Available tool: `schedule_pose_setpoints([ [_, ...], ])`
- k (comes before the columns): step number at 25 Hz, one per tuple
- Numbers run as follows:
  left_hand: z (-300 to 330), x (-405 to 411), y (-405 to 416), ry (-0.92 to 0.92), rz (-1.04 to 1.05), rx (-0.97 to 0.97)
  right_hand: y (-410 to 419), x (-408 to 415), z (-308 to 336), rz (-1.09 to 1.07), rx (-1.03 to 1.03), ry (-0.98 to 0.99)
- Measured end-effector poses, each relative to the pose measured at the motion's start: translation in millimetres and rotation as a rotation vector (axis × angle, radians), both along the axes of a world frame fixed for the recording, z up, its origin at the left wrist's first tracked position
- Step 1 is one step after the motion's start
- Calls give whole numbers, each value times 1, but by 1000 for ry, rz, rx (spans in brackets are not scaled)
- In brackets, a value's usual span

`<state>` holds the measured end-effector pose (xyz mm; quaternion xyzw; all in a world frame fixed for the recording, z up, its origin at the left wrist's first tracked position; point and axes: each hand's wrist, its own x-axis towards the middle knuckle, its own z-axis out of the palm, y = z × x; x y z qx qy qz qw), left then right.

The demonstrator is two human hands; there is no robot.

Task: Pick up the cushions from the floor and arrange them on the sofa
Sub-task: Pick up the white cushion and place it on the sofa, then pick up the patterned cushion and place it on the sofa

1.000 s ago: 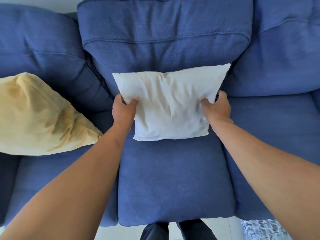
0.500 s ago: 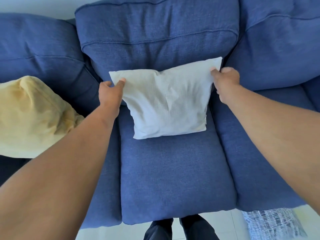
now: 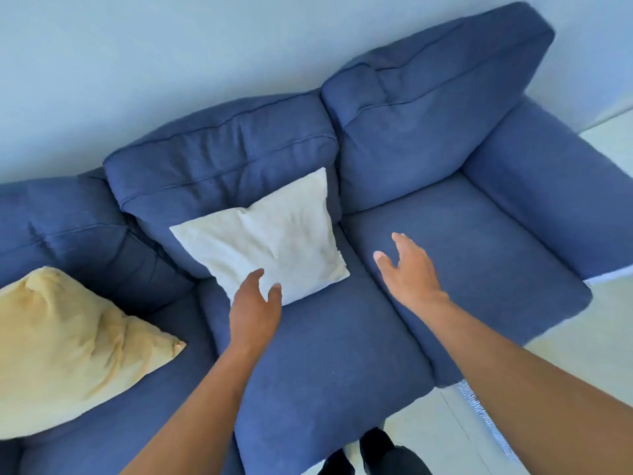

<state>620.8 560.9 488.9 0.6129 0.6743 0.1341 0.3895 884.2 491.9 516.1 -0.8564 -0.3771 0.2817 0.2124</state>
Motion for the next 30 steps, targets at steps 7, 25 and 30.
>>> schedule_pose_setpoints([
  [7,27,153,-88,103,-725,199,-154,78,15,-121,-93,-259],
  [25,21,427,-375,285,-1337,-17,-529,221,-25,-745,-216,57],
  [30,-8,490,-369,354,-1360,-107,-539,262,-56,-848,-237,192],
])
